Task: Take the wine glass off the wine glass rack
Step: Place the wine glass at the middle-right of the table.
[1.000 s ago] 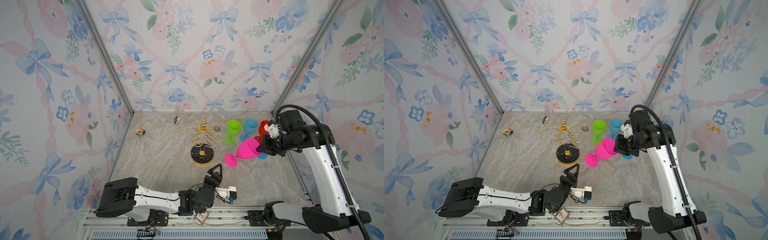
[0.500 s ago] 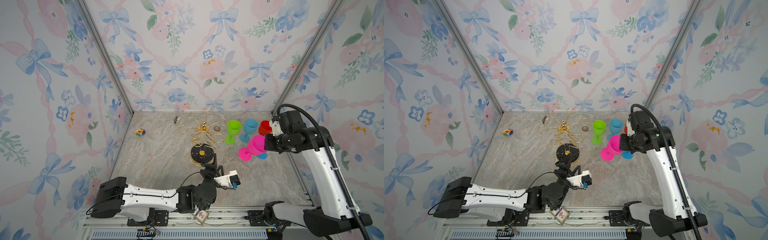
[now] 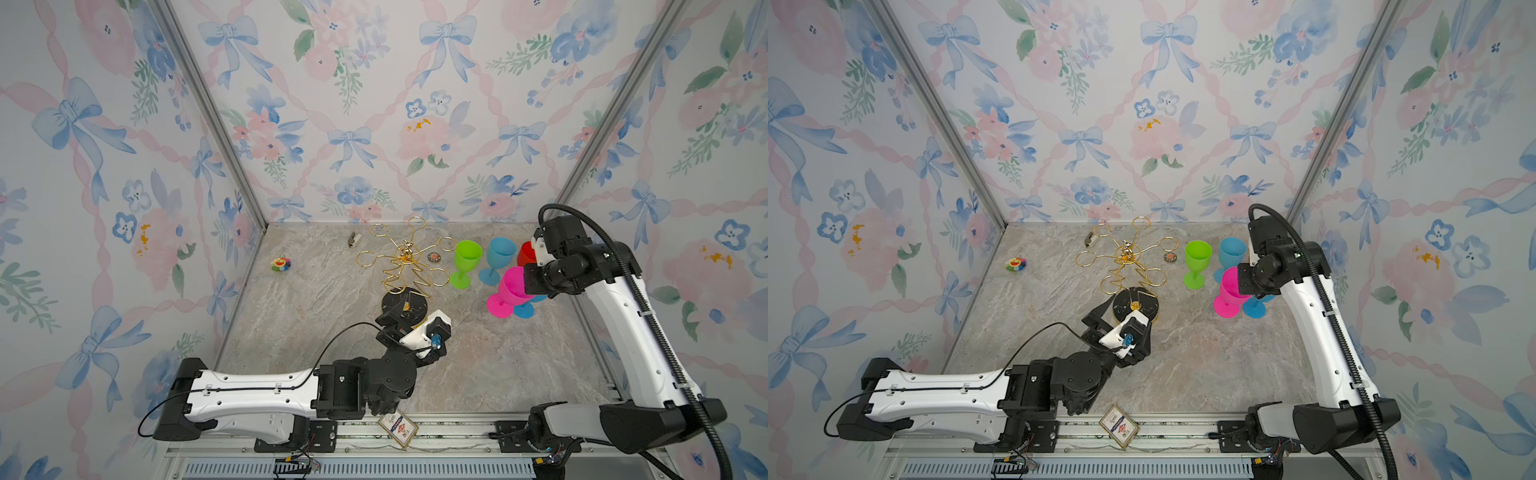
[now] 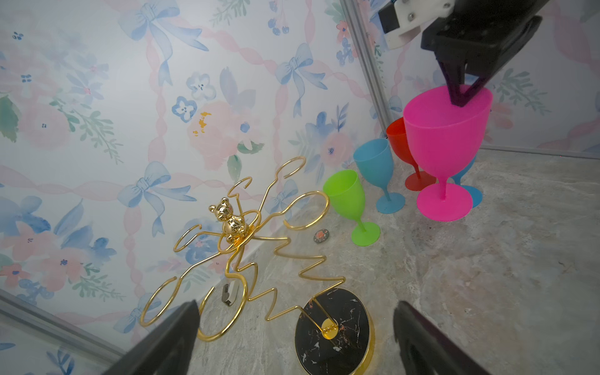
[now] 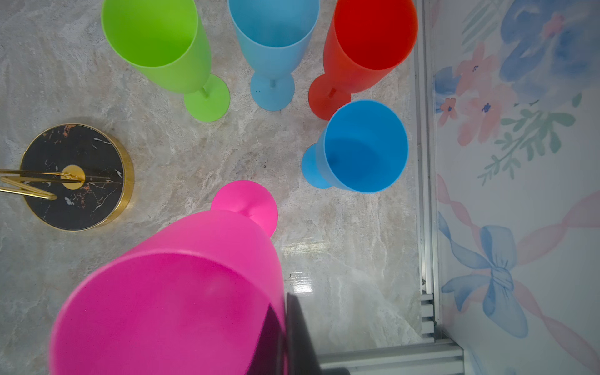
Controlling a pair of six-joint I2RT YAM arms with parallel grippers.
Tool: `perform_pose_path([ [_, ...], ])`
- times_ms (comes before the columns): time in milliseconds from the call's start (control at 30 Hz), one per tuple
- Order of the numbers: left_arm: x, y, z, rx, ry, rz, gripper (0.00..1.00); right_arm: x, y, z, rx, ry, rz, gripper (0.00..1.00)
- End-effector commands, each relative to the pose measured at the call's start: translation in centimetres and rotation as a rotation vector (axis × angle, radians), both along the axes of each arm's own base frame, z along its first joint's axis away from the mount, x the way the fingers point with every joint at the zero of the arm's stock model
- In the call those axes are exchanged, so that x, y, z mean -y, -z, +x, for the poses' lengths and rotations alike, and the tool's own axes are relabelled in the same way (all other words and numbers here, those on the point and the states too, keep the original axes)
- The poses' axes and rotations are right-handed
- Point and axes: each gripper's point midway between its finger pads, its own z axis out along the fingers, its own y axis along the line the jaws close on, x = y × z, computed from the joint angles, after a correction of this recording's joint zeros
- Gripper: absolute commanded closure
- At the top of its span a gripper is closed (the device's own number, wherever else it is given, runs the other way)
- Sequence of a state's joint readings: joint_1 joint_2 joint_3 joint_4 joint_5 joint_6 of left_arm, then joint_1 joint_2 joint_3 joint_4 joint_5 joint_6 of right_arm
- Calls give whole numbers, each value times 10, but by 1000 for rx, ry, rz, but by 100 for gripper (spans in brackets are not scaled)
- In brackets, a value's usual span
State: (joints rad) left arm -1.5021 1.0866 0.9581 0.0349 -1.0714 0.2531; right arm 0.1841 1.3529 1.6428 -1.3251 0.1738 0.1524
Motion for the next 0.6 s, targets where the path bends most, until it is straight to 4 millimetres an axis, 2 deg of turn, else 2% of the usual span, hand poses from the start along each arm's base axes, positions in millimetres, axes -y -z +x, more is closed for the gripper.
perform_pose_path([
  [0, -12, -9, 2, -85, 9, -116, 3, 5, 6, 13, 10, 2, -28, 100],
  [300, -39, -33, 45, -187, -9, -256, 3, 6, 23, 32, -3, 13, -19, 100],
  [567, -42, -46, 71, -230, -35, -263, 2, 9, 39, 46, -19, 33, 12, 100],
])
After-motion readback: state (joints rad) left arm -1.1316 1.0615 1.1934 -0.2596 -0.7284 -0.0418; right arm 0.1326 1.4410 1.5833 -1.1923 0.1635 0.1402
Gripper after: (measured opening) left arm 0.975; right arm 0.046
